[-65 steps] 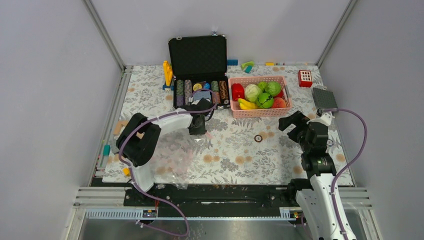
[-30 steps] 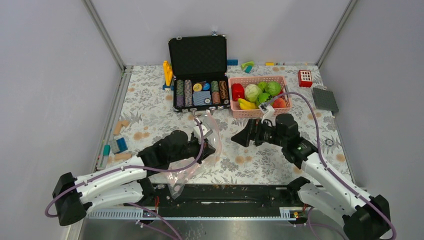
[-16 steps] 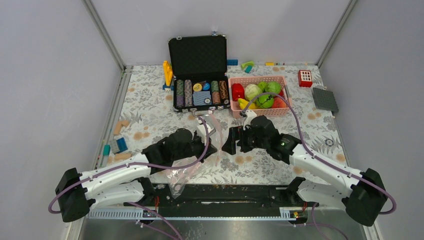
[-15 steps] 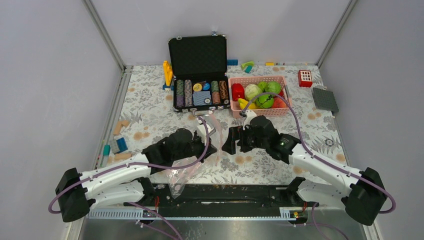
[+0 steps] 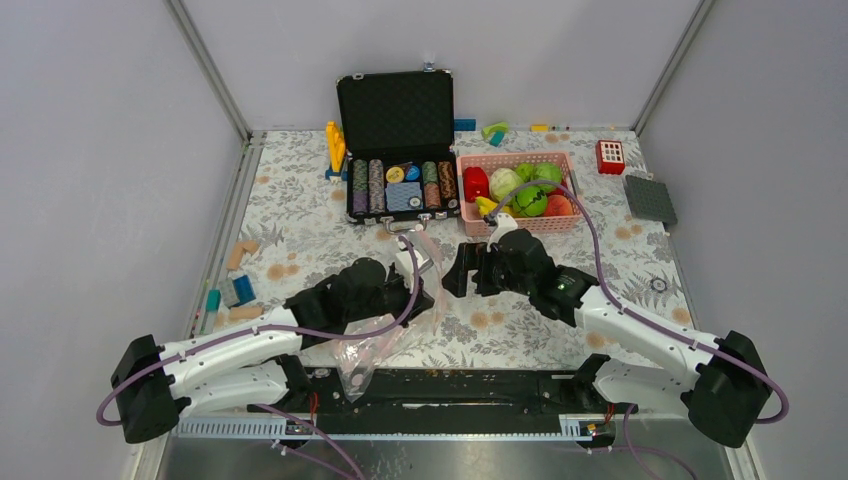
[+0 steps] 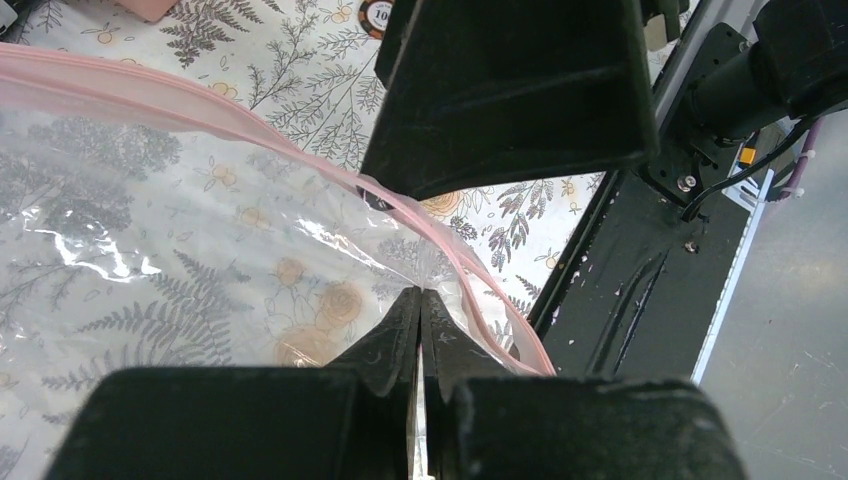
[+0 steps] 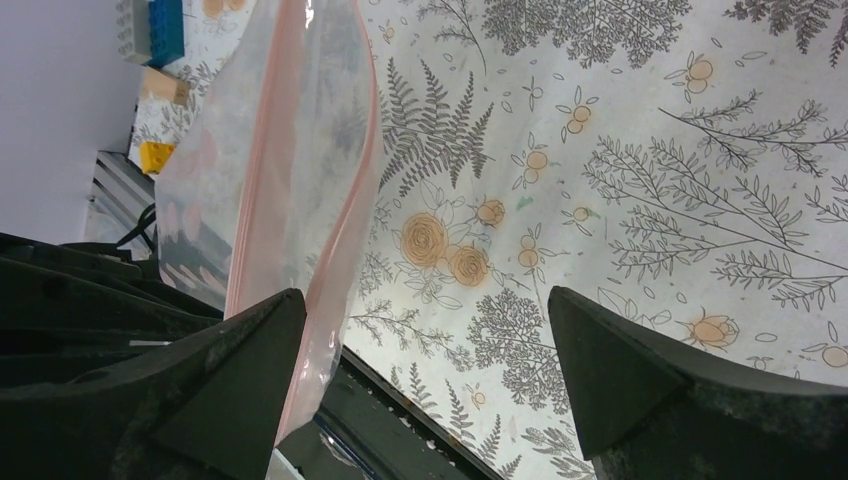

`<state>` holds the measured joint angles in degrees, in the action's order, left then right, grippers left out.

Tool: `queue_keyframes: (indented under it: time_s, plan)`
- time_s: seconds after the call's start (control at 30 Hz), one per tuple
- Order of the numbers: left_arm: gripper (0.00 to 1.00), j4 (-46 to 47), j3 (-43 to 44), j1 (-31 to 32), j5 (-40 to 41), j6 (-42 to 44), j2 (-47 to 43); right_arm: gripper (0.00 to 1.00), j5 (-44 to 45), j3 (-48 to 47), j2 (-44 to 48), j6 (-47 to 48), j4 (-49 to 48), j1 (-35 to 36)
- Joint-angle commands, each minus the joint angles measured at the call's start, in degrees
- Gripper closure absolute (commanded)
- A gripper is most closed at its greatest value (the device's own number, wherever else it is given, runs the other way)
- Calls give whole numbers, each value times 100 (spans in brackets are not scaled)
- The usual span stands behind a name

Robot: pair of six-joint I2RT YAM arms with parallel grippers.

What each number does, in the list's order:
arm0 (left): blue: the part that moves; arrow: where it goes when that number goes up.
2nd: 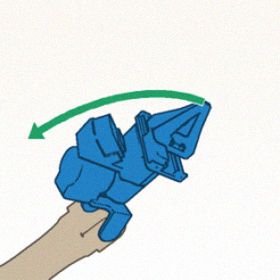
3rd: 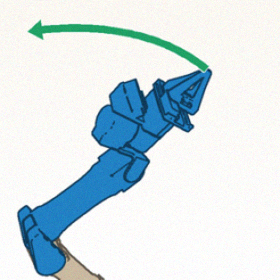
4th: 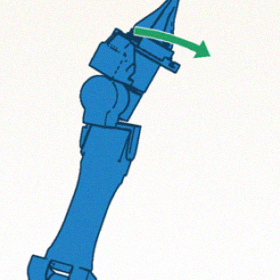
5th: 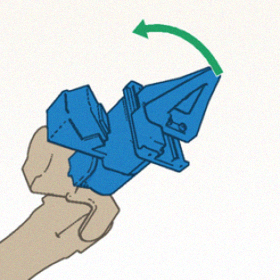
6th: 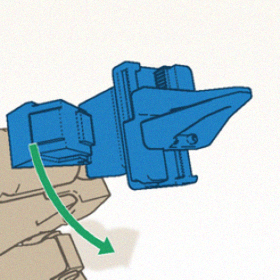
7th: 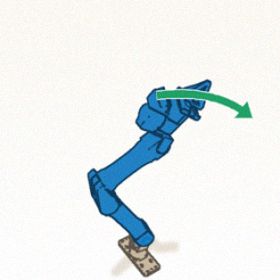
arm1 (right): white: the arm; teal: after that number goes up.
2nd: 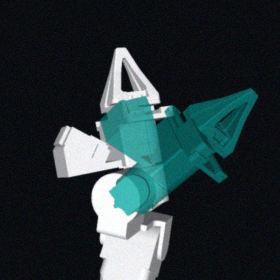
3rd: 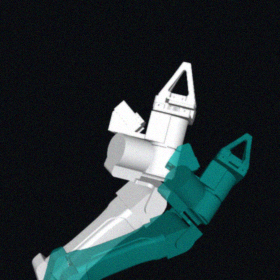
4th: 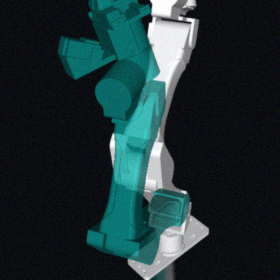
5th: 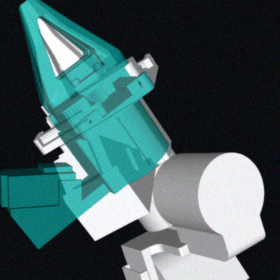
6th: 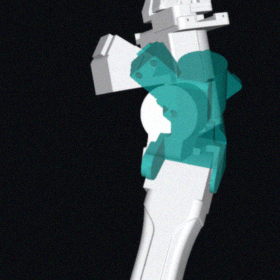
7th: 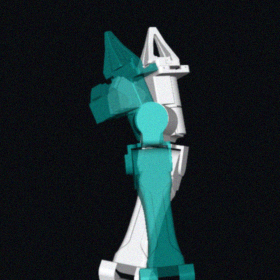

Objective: Place the food in the zip-top bag and seal the zipper

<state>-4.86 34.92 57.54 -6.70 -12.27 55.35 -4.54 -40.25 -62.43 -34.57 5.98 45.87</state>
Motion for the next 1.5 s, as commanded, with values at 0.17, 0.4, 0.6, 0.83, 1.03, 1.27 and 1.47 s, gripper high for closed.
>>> queue_keyframes:
  time_s: [0.17, 0.4, 0.6, 0.83, 1.03, 1.27, 1.47]
  plan:
    - [100, 181, 180, 104, -217, 65, -43, 0, -20, -386, -258, -292, -462, 63]
    - [100, 187, 118, 148, -245, 102, -231, 15, -147, -427, -875, -528, -782, 63]
    - [100, 158, 58, 151, 99, 25, -422, 79, -323, -243, -924, -589, -1284, 63]
    - [87, 48, -42, 157, 440, -252, -797, 100, -101, 106, -311, -462, -1830, 61]
    - [1, -601, 520, 152, 987, -690, -934, 100, 325, -246, -78, -95, -1191, 62]
    - [1, -2083, 2538, 154, 2248, -1386, 143, 100, 618, -479, 1, -125, -936, 101]
    - [1, -3452, 4086, 152, 3366, -2121, 1593, 100, 581, -552, 0, 26, -1081, 249]
